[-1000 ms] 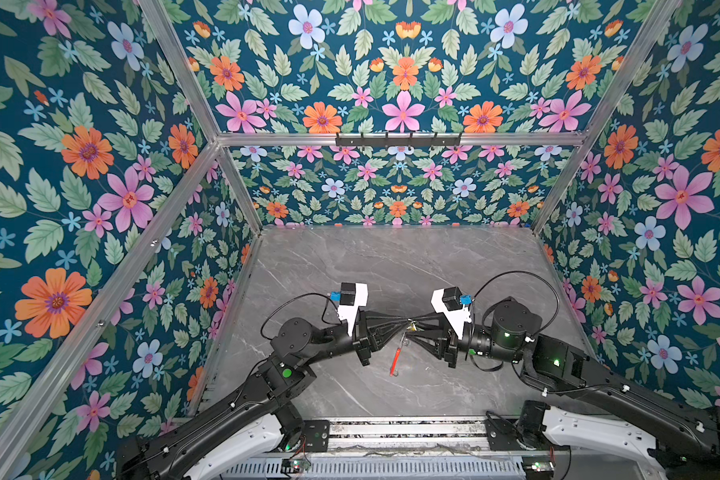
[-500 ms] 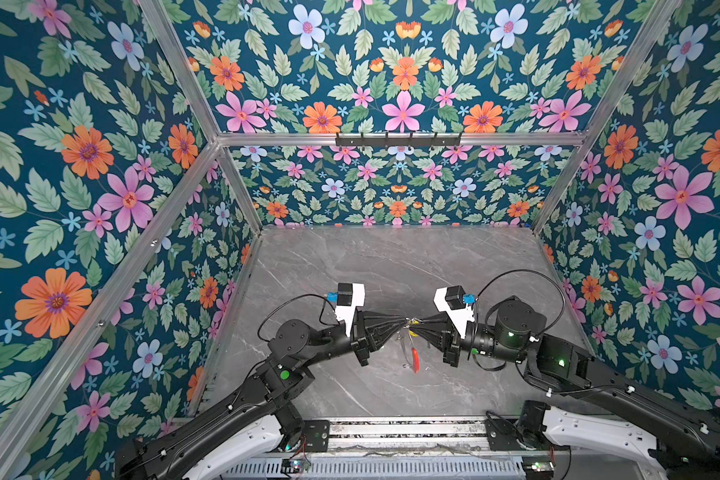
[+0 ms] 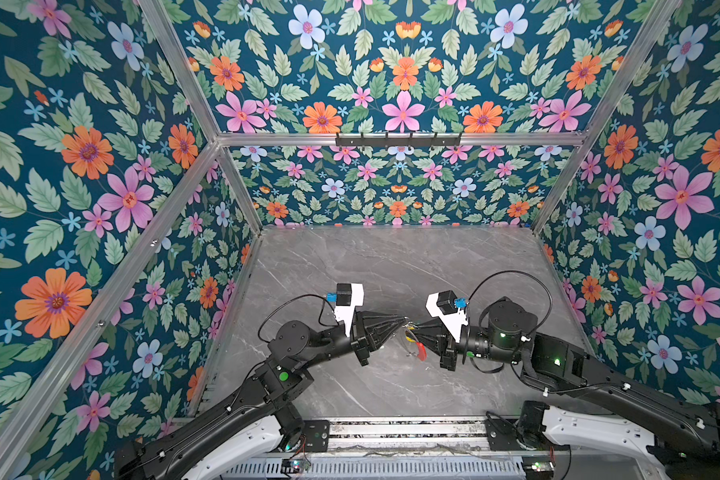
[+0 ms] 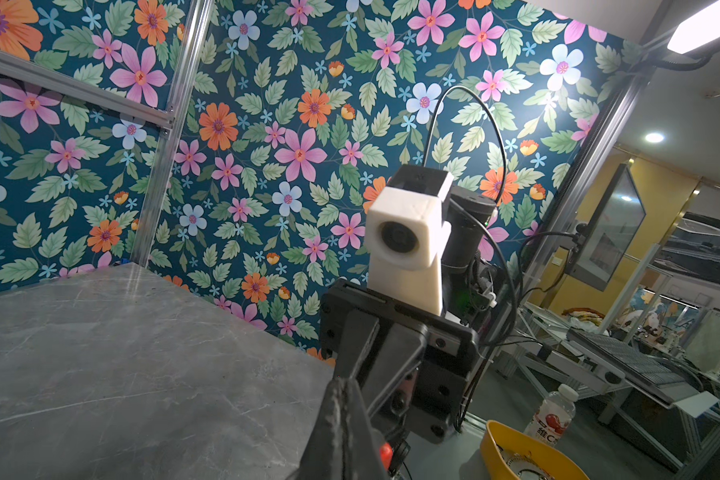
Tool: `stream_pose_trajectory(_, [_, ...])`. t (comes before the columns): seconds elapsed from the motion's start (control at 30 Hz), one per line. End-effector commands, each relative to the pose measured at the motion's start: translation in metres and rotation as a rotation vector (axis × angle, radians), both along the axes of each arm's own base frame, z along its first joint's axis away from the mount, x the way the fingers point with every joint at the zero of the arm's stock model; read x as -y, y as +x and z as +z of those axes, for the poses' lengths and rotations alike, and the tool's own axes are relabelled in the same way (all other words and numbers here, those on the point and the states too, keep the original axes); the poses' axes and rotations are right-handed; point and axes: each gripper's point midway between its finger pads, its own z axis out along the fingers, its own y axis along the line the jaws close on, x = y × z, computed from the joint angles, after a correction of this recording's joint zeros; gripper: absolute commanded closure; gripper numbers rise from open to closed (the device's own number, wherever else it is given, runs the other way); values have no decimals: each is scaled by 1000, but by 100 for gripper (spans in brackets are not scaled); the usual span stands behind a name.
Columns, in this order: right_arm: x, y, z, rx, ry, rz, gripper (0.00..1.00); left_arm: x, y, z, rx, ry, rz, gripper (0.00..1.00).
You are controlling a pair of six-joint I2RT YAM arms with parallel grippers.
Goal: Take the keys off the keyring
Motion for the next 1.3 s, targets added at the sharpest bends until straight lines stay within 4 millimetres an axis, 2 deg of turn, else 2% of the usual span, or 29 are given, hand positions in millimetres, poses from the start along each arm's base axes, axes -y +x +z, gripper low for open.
stream_pose_trajectory(0.0, [-4, -7, -9, -21, -36, 45, 100, -3, -1, 12, 27, -41, 3, 100])
stream_pose_trajectory(0.43, [-13, -12, -14, -40, -53, 80, 100, 1, -10, 10, 50, -23, -49, 100])
stream_pose_trajectory(0.77, [9, -1, -19, -38, -69, -28, 100, -10, -7, 0, 48, 34, 19, 100])
stream_pose_trajectory(0.9, [22, 13, -24, -94, -39, -74, 100, -18, -2, -10, 30, 57, 76, 100])
stream_pose_trajectory(1.0, [36, 33, -35, -179, -2, -120, 100, -26, 0, -16, 19, 63, 117, 100])
stream_pose_trajectory(1.1, [48, 55, -57, -262, 10, -172, 100, -35, 0, -18, 13, 59, 146, 100])
stream_pose_trajectory(1.2, [54, 78, -95, -389, -2, -216, 100, -38, -1, -19, 8, 52, 150, 100])
stream_pose_trajectory(1.27, [50, 89, -129, -479, -30, -230, 100, -38, -2, -20, 5, 51, 148, 100])
